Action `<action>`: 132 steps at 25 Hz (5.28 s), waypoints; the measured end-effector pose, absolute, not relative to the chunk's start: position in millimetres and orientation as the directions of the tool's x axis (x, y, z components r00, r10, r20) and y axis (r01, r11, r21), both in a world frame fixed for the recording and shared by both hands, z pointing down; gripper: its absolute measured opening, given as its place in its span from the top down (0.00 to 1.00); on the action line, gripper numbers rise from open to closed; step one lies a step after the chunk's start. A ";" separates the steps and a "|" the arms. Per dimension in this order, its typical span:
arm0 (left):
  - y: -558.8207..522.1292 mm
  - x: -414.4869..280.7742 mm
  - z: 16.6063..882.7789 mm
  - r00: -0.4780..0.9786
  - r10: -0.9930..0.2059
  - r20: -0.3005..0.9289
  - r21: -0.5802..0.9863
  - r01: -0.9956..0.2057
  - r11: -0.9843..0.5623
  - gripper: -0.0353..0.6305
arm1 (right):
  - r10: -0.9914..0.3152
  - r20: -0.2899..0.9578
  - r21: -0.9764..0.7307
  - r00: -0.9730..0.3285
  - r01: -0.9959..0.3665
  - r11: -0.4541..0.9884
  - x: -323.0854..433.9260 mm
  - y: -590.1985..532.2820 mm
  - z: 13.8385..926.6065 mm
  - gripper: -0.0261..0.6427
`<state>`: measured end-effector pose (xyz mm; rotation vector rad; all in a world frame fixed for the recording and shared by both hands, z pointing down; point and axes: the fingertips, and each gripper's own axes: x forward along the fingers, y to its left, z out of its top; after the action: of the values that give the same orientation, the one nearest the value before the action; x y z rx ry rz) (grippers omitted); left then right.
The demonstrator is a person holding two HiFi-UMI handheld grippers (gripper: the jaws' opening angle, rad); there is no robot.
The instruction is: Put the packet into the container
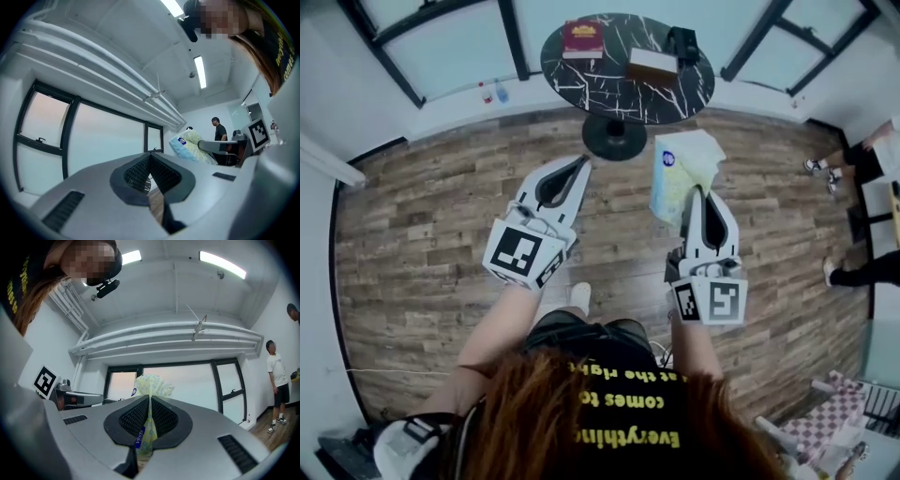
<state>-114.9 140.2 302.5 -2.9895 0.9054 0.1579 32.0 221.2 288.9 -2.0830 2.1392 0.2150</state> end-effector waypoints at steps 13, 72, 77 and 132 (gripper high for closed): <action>-1.9 -70.6 309.5 0.792 -0.603 -0.090 0.056 -0.601 -0.797 0.95 | -0.984 -0.172 -0.032 -0.041 -0.998 0.047 92.8 93.5 306.0 0.92; -438.8 109.6 323.4 0.788 -0.614 -0.034 0.033 -0.614 -0.789 0.95 | -0.934 0.150 0.387 -0.324 -0.850 0.357 269.0 -381.0 383.1 0.92; -440.0 102.4 326.5 0.776 -0.631 -0.024 0.014 -0.631 -0.776 0.95 | -0.830 0.330 0.497 -0.449 -0.665 0.558 256.7 -391.3 429.2 0.92; -427.9 105.7 351.4 0.780 -0.624 0.046 0.024 -0.626 -0.780 0.95 | -0.680 0.510 0.040 -0.527 -0.775 0.631 229.1 -428.6 527.2 0.94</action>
<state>105.7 -427.9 351.4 -2.9993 1.0537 -0.0562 229.1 -428.6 527.2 -1.5731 3.2637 -0.3606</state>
